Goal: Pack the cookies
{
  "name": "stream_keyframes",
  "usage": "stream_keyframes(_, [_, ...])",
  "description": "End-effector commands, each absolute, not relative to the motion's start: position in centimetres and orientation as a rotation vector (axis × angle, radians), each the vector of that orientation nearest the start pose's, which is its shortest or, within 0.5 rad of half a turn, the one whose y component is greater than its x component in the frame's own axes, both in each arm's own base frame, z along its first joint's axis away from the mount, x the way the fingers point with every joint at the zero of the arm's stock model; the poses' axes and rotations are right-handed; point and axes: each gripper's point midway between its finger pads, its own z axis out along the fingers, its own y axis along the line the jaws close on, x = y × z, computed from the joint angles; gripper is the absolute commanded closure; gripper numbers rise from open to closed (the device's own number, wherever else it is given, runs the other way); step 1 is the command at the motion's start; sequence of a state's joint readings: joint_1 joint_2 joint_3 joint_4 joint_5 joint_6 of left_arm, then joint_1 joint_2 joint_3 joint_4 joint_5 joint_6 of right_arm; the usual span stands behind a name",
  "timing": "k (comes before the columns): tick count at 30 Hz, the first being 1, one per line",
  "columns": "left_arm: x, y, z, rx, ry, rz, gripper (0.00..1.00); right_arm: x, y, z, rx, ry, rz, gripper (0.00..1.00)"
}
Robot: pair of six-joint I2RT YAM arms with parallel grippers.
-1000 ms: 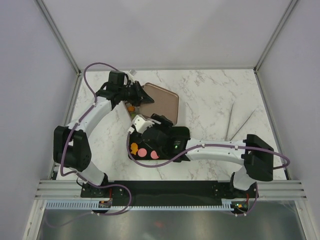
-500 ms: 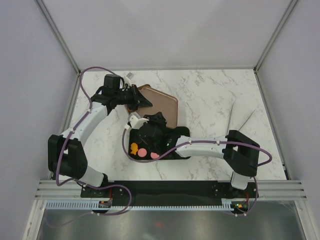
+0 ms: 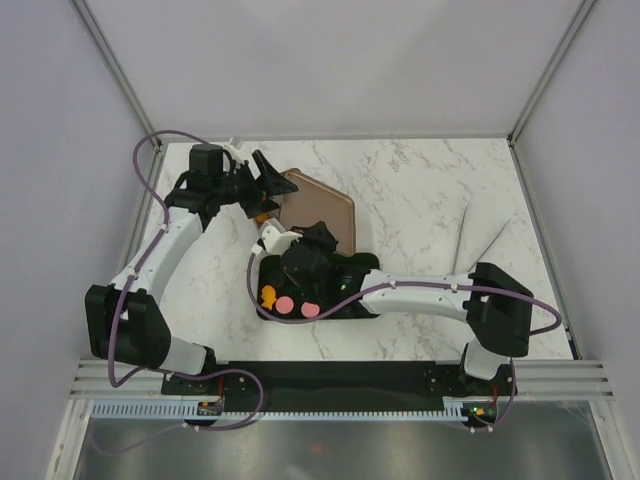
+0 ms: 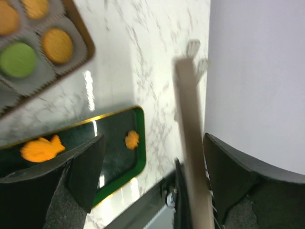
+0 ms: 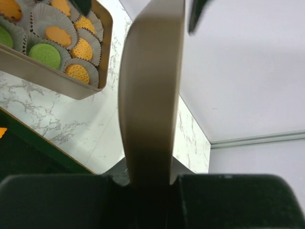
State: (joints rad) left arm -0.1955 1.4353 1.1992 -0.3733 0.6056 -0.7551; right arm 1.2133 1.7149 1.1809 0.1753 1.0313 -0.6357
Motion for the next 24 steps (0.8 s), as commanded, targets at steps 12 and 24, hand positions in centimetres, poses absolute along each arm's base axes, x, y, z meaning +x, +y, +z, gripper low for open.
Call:
stream_keyframes(12, [41.1,-6.7,27.5,-0.741,1.89,-0.6,0.14,36.4,34.5,29.2,-0.762,1.824,0.413,1.0])
stream_keyframes(24, [38.9,-7.0,22.9,-0.693,1.999,-0.587,0.07,42.7,42.3,24.3,-0.587,1.929,1.681,1.0])
